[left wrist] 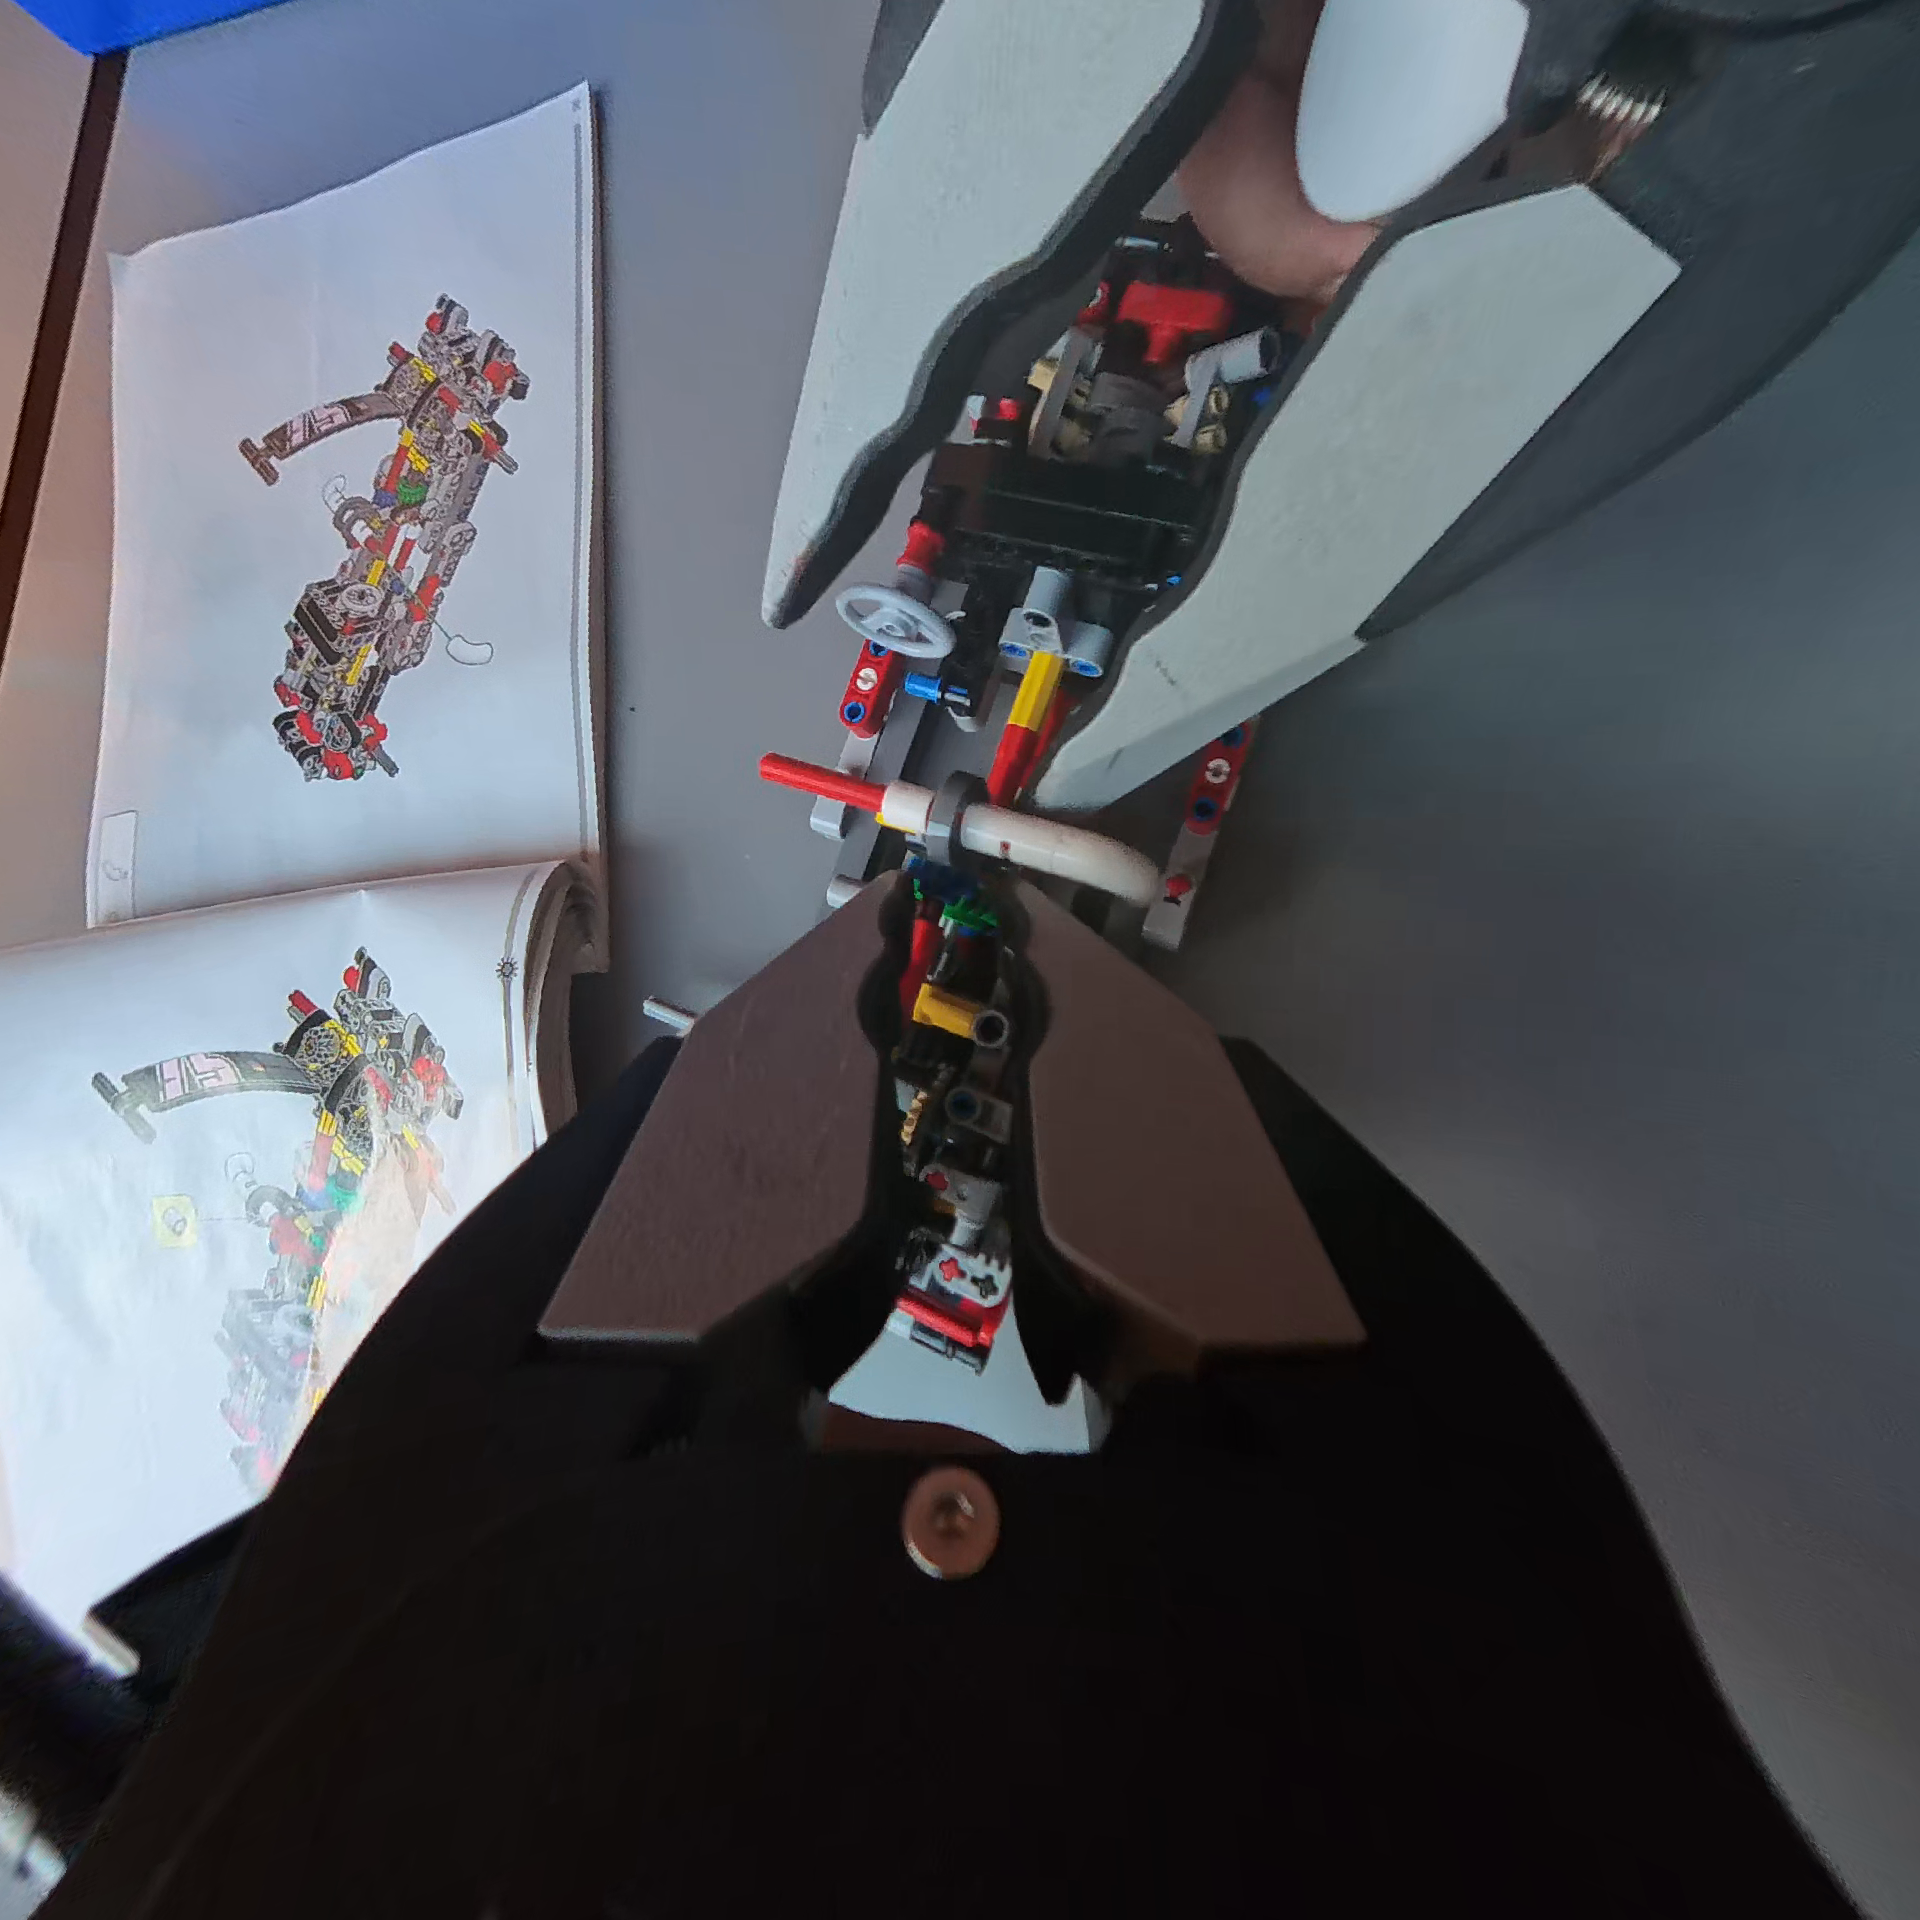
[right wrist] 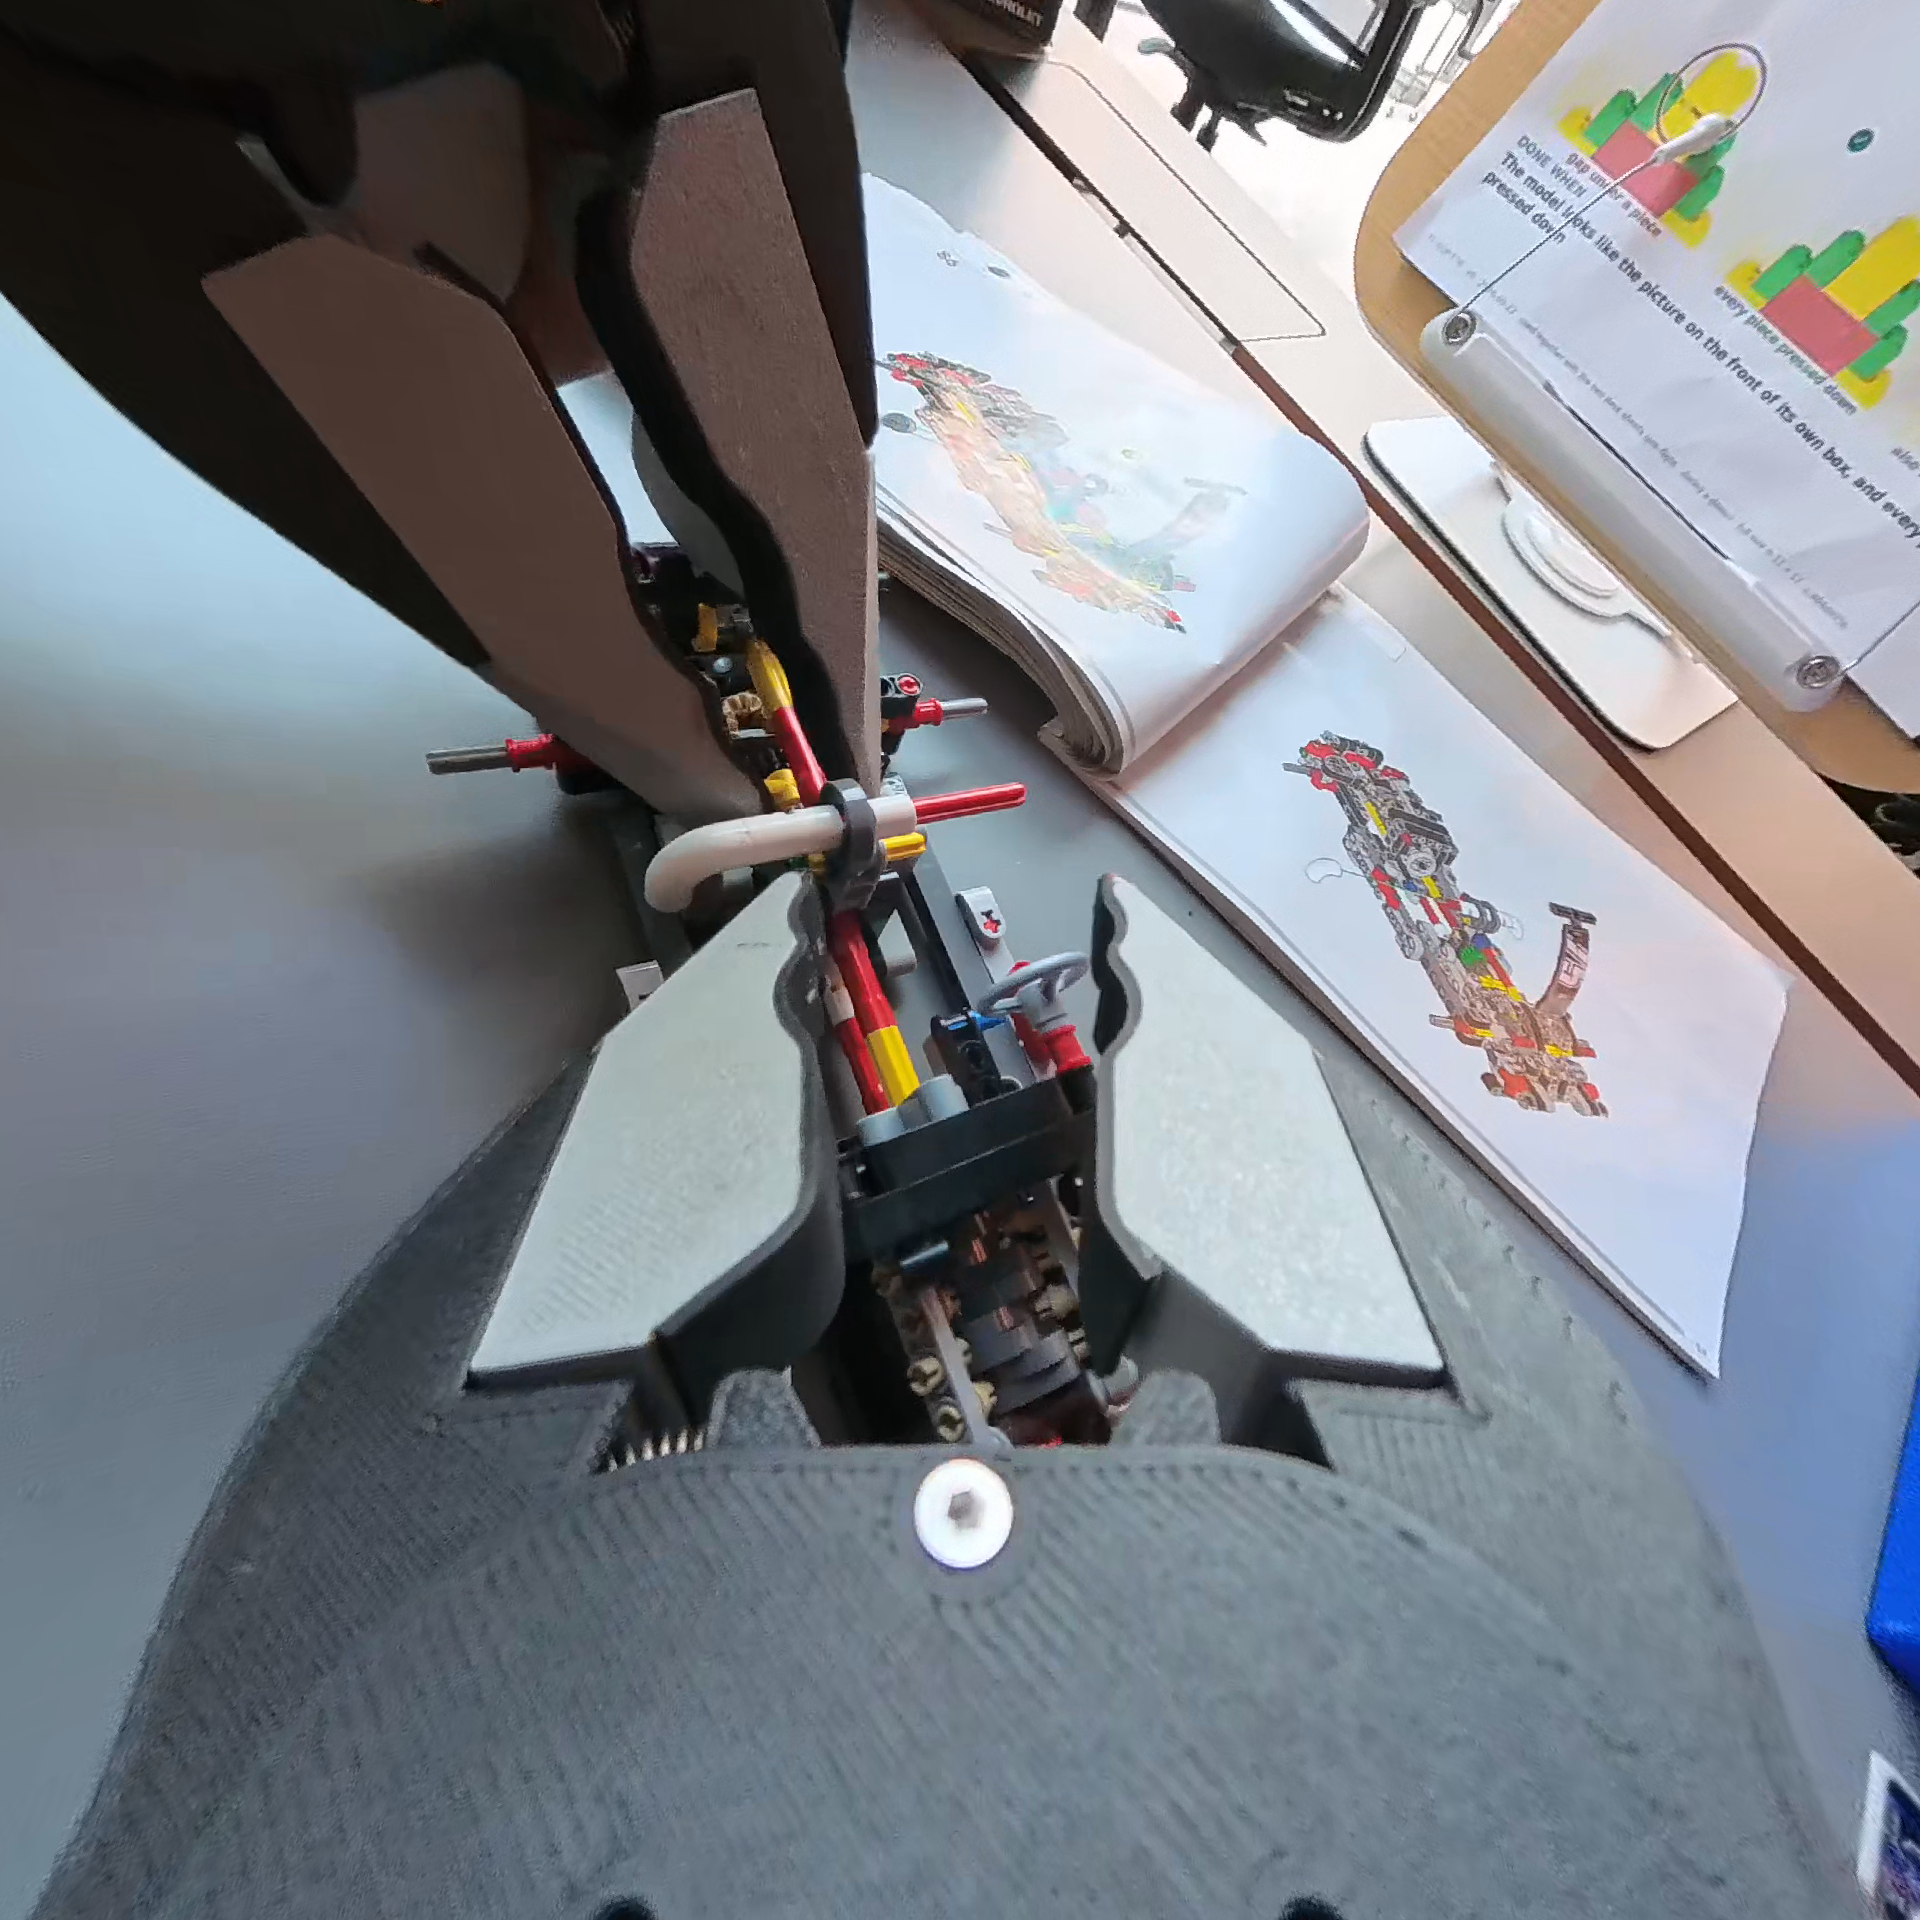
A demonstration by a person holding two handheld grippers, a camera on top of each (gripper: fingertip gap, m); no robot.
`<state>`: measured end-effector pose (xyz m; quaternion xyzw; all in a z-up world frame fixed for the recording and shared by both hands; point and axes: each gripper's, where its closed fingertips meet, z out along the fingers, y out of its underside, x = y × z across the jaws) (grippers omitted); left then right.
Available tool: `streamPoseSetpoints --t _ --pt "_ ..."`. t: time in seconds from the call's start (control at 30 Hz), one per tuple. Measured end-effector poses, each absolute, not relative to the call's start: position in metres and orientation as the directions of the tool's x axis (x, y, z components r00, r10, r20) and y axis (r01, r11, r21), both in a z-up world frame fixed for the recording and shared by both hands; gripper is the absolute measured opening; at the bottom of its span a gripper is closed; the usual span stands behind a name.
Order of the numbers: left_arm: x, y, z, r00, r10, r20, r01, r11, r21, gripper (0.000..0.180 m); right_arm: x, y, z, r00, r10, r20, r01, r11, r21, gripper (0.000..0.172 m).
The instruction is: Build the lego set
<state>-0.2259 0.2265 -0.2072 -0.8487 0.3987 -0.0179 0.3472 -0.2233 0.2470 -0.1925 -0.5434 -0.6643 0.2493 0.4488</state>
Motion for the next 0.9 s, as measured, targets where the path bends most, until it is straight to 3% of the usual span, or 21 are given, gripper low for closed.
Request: streamPoseSetpoints --t 0.37,0.57,0.73,0.9 --pt "-0.223 0.229 -0.206 0.687 -0.690 -0.228 -0.644 -0.432 -0.631 0.015 -0.221 0.247 -0.195 -0.110 0.943 0.313 0.451 0.328 -0.830 0.033" --pt "-0.220 0.233 -0.196 0.714 -0.659 -0.237 -0.589 -0.381 -0.713 0.007 -0.220 0.251 -0.194 -0.122 0.950 0.289 0.441 0.312 -0.842 0.036" --pt "-0.220 0.235 -0.198 0.715 -0.659 -0.232 -0.590 -0.391 -0.706 0.011 -0.220 0.248 -0.195 -0.133 0.942 0.307 0.443 0.334 -0.832 0.037" --pt "-0.215 0.232 -0.196 0.690 -0.689 -0.223 -0.597 -0.367 -0.714 0.003 -0.223 0.248 -0.196 -0.111 0.911 0.396 0.456 0.401 -0.795 0.041"
